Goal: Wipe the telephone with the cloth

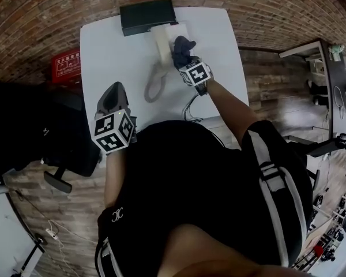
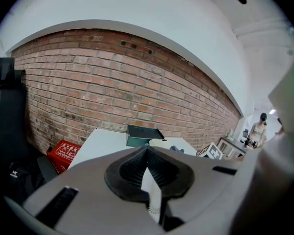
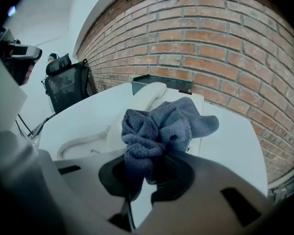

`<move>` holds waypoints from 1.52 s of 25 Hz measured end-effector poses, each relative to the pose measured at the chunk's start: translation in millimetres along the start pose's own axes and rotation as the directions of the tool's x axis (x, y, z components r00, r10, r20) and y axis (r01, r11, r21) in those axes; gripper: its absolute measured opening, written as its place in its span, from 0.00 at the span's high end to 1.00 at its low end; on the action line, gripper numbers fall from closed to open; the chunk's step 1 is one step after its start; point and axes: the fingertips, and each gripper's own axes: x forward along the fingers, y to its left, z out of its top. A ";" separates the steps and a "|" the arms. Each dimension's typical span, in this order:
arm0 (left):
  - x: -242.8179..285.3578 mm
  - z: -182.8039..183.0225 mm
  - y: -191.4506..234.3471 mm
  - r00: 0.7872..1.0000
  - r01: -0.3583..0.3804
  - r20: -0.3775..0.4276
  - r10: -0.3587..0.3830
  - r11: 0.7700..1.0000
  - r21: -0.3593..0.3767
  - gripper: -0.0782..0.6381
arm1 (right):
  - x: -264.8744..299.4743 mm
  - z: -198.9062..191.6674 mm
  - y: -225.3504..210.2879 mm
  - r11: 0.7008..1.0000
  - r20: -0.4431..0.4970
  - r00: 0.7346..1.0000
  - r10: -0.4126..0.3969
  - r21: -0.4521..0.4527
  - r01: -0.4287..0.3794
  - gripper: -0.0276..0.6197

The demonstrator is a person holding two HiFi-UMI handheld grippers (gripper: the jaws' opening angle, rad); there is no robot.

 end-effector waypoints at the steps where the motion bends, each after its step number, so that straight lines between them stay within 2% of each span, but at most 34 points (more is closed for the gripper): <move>1: -0.3 -0.4 -0.7 1.000 0.001 -0.002 -0.001 1.000 0.001 0.90 | 1.0 0.3 -1.0 1.000 0.000 1.000 -0.003 0.000 0.003 0.91; 6: -6.0 -4.5 2.5 1.000 -0.018 -0.010 0.018 1.000 -0.002 0.90 | 13.9 14.8 -23.2 0.998 0.006 0.998 -0.059 -0.004 0.059 0.91; 10: -15.3 -8.6 10.9 0.998 -0.055 -0.016 0.055 0.998 -0.006 0.90 | 27.6 43.9 -50.8 0.992 0.044 0.991 -0.123 -0.001 0.123 0.91; 14: -24.3 -18.1 25.2 0.995 -0.099 -0.034 0.098 0.995 -0.018 0.90 | 28.6 78.1 -75.6 0.983 0.062 0.984 -0.164 0.091 0.158 0.91; 19: -31.4 -27.3 31.3 0.992 -0.117 -0.050 0.116 0.993 -0.019 0.90 | 32.4 89.5 -98.0 0.965 0.070 0.980 -0.185 0.199 0.168 0.91; 24: -28.9 -28.8 31.9 0.994 -0.097 -0.058 0.096 0.995 -0.009 0.90 | 23.9 75.3 -97.2 0.944 0.094 0.977 -0.193 0.290 0.158 0.91; 28: -23.8 -26.7 29.9 0.996 -0.064 -0.060 0.064 0.998 0.003 0.90 | 10.4 46.2 -87.6 0.912 0.108 0.978 -0.180 0.390 0.124 0.91; 32: -13.8 -23.7 25.3 0.998 -0.016 -0.062 0.016 1.000 0.010 0.90 | -3.4 8.6 -66.8 0.879 0.084 0.983 -0.162 0.464 0.105 0.91; 34: -6.4 -20.0 21.2 0.998 0.017 -0.066 -0.016 1.000 0.017 0.90 | -8.1 -6.0 -56.4 0.865 0.075 0.984 -0.162 0.490 0.105 0.91; 38: 8.3 -14.3 8.3 0.993 0.087 -0.084 -0.083 0.995 0.041 0.90 | -11.0 -18.0 -45.2 0.857 0.050 0.982 -0.180 0.498 0.132 0.91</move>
